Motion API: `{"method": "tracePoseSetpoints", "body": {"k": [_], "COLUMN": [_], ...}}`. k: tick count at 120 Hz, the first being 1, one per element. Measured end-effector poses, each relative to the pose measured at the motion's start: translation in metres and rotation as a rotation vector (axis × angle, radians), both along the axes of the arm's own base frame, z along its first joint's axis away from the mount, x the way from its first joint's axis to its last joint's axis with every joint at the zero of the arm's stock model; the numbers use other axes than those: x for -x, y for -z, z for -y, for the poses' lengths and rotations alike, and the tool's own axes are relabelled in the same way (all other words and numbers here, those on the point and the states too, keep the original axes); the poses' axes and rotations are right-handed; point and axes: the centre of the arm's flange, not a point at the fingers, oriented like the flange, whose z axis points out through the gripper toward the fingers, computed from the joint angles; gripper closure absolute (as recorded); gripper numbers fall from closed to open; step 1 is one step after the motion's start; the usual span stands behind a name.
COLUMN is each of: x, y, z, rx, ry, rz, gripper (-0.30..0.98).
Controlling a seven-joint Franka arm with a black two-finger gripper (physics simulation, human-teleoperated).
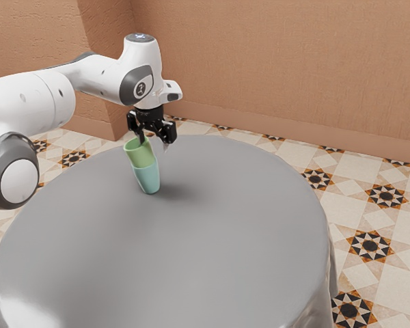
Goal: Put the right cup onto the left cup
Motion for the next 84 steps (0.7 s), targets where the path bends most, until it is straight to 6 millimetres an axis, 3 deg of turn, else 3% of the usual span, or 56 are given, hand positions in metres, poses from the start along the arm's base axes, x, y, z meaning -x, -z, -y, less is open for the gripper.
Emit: {"method": "tracePoseSetpoints", "body": {"k": [25, 41, 59, 84], "x": [0.000, 0.004, 0.025, 0.108], "y": [-0.006, -0.030, -0.088, -0.188], "z": [0.001, 0.003, 0.008, 0.029], "rx": [-0.001, -0.001, 0.004, 0.012], "ry": [0.010, 0.016, 0.017, 0.034], "rz": [0.007, 0.036, 0.066, 0.070], "gripper": [0.03, 0.02, 0.01, 0.00]}}
